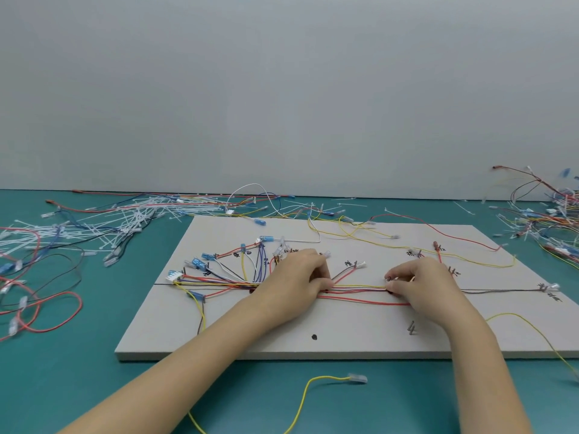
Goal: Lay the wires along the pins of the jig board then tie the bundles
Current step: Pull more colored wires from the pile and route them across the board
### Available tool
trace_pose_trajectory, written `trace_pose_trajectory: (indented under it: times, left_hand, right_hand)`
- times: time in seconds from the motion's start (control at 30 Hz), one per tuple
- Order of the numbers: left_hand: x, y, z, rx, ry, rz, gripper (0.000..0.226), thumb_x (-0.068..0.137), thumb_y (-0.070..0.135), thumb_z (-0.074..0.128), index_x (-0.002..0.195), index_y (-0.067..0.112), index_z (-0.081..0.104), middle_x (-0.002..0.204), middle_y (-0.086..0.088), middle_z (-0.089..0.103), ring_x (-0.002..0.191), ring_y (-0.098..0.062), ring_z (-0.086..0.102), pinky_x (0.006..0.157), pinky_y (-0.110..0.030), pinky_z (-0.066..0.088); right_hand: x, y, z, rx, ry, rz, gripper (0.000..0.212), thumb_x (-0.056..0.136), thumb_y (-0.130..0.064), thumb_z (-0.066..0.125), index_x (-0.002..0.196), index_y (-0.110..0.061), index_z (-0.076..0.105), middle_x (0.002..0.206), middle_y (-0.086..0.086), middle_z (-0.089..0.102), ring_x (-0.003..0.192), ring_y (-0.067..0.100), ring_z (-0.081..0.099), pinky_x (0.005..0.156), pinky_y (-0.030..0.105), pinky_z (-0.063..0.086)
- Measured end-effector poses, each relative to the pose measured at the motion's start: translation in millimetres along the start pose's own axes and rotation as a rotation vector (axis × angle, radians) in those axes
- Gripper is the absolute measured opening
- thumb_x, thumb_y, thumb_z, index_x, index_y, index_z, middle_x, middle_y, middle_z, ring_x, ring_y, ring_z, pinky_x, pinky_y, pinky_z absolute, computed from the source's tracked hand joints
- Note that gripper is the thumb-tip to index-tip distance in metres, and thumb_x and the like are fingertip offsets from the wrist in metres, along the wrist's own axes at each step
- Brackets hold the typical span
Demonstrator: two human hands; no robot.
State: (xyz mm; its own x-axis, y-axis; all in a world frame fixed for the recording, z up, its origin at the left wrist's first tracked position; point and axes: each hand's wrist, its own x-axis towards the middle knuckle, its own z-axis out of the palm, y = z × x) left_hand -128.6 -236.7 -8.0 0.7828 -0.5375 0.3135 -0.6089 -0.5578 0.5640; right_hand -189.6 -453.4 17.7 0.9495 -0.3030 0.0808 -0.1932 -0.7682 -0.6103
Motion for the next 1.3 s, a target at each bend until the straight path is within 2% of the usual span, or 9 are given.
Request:
trace_pose_trajectory:
  times: [0.07,0.17,0.4,0.7,0.8,0.9,1.0,1.1,1.3]
  left_hand:
    - [-0.6,0.0,0.0,-0.006,0.007,0.007,0.009,0.090,0.021,0.067,0.082,0.020,0.062,0.085,0.009,0.054,0.090,-0.008,0.050,0.077,-0.022,0.034]
    - [0.2,0.4,1.2,0.052,0.010,0.010,0.007,0.092,0.022,0.063,0.085,0.019,0.063,0.089,0.006,0.056,0.085,-0.010,0.048,0.079,-0.026,0.037]
    - [-24.7,-15.1,-15.4,0.109,-0.003,0.037,0.015,0.093,0.021,0.059,0.081,0.027,0.052,0.087,0.009,0.053,0.083,-0.008,0.046,0.079,-0.024,0.037]
    - [-40.6,-44.2,-46.3,0.141,0.059,-0.076,0.010,0.092,0.020,0.062,0.082,0.022,0.059,0.086,0.007,0.057,0.081,-0.007,0.050,0.077,-0.026,0.038]
    - [-40.2,-45.4,-49.1,0.158,0.072,-0.094,0.011,0.091,0.020,0.063,0.081,0.022,0.059,0.084,0.007,0.055,0.079,-0.004,0.048,0.074,-0.024,0.036]
    - [-43.5,-40.7,-45.1,0.226,0.099,-0.039,0.006,0.091,0.021,0.059,0.086,0.024,0.059,0.086,0.009,0.052,0.084,-0.009,0.046,0.077,-0.024,0.039]
    - [-41.1,-31.1,-39.7,0.374,0.116,0.068,0.011,0.094,0.026,0.056,0.100,0.025,0.066,0.095,0.008,0.053,0.095,-0.015,0.043,0.085,-0.032,0.038]
    - [-30.9,-17.1,-34.2,0.413,0.055,0.119,0.019,0.097,0.030,0.052,0.108,0.028,0.068,0.102,0.007,0.054,0.101,-0.016,0.042,0.088,-0.033,0.036]
    - [-9.1,7.9,-13.2,0.436,-0.065,0.183,0.026,0.100,0.029,0.045,0.106,0.019,0.069,0.099,0.001,0.058,0.099,-0.021,0.045,0.086,-0.036,0.039]
  right_hand:
    - [0.7,-0.3,0.0,0.043,-0.023,0.016,0.009,0.085,-0.005,0.068,0.080,-0.011,0.072,0.057,-0.002,0.062,0.048,0.006,0.055,0.048,0.020,0.040]
    - [-0.3,0.3,0.0,0.152,-0.047,0.062,0.009,0.087,0.004,0.063,0.083,-0.002,0.069,0.053,0.004,0.058,0.033,0.004,0.050,0.039,0.017,0.043]
    - [-5.9,-11.3,12.3,0.189,-0.151,-0.013,0.017,0.087,0.004,0.062,0.075,-0.008,0.066,0.046,-0.001,0.061,0.041,0.010,0.060,0.045,0.018,0.049]
    - [2.1,-46.9,47.9,0.165,-0.159,-0.144,0.013,0.087,-0.001,0.061,0.077,-0.009,0.065,0.058,0.002,0.060,0.039,0.003,0.053,0.044,0.018,0.045]
    - [4.9,-49.6,50.7,0.118,-0.119,-0.174,0.005,0.085,-0.009,0.068,0.083,-0.013,0.070,0.066,0.001,0.066,0.055,0.006,0.056,0.058,0.021,0.048]
    - [4.6,-47.6,46.4,0.096,-0.126,-0.177,0.010,0.085,-0.015,0.070,0.092,-0.021,0.072,0.071,-0.007,0.066,0.066,0.000,0.056,0.058,0.016,0.039]
    - [2.5,-45.8,36.4,-0.012,-0.109,-0.156,0.016,0.087,-0.022,0.065,0.094,-0.036,0.066,0.078,-0.016,0.063,0.076,-0.003,0.053,0.065,0.024,0.037]
    - [0.2,-45.4,27.9,-0.177,-0.054,-0.134,0.024,0.088,-0.020,0.056,0.093,-0.043,0.062,0.083,-0.022,0.056,0.084,0.005,0.050,0.075,0.031,0.036]
    - [6.2,-42.5,12.9,-0.046,-0.101,-0.145,0.027,0.081,-0.006,0.053,0.086,-0.023,0.073,0.072,-0.007,0.060,0.064,0.006,0.054,0.056,0.023,0.040]
